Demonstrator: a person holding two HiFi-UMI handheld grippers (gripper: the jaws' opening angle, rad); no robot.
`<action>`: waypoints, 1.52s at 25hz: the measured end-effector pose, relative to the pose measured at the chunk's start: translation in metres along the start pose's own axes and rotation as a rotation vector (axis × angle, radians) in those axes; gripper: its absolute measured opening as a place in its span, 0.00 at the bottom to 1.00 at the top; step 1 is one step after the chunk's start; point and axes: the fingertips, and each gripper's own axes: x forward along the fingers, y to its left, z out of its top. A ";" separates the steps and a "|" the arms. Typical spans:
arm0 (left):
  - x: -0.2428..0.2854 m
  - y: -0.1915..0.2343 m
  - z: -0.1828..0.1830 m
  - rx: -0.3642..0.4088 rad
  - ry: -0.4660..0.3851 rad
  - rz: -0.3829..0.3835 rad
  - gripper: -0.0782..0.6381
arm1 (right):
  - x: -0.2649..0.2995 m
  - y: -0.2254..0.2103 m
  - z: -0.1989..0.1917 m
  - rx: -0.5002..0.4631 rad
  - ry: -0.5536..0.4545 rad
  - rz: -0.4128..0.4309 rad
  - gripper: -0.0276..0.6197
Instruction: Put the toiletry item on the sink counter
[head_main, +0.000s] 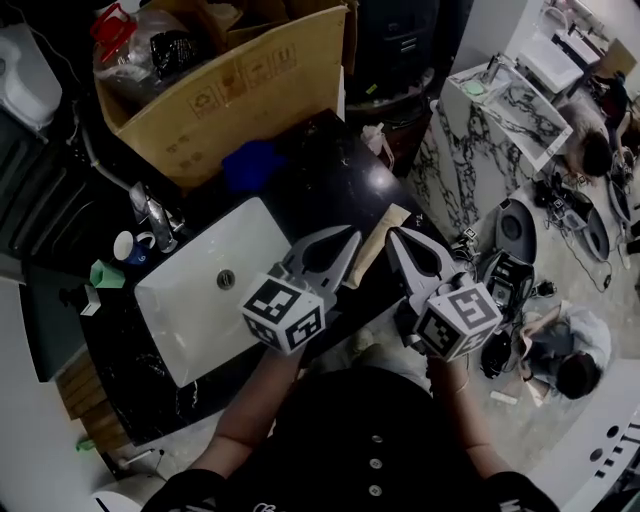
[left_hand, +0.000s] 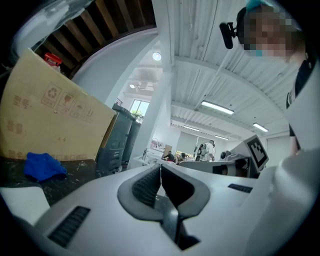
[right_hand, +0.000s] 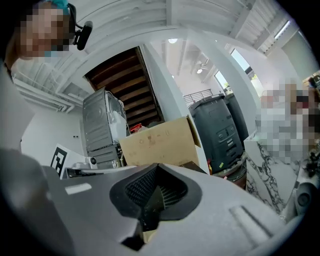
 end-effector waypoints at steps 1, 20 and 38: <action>-0.001 -0.001 0.005 0.003 -0.017 -0.006 0.13 | 0.000 0.002 0.003 -0.015 -0.003 0.003 0.05; -0.012 -0.021 0.018 -0.020 -0.088 -0.068 0.13 | -0.013 0.017 0.024 -0.114 -0.041 0.116 0.05; -0.008 -0.024 0.009 -0.042 -0.058 -0.053 0.13 | -0.007 0.020 0.010 -0.131 0.008 0.144 0.05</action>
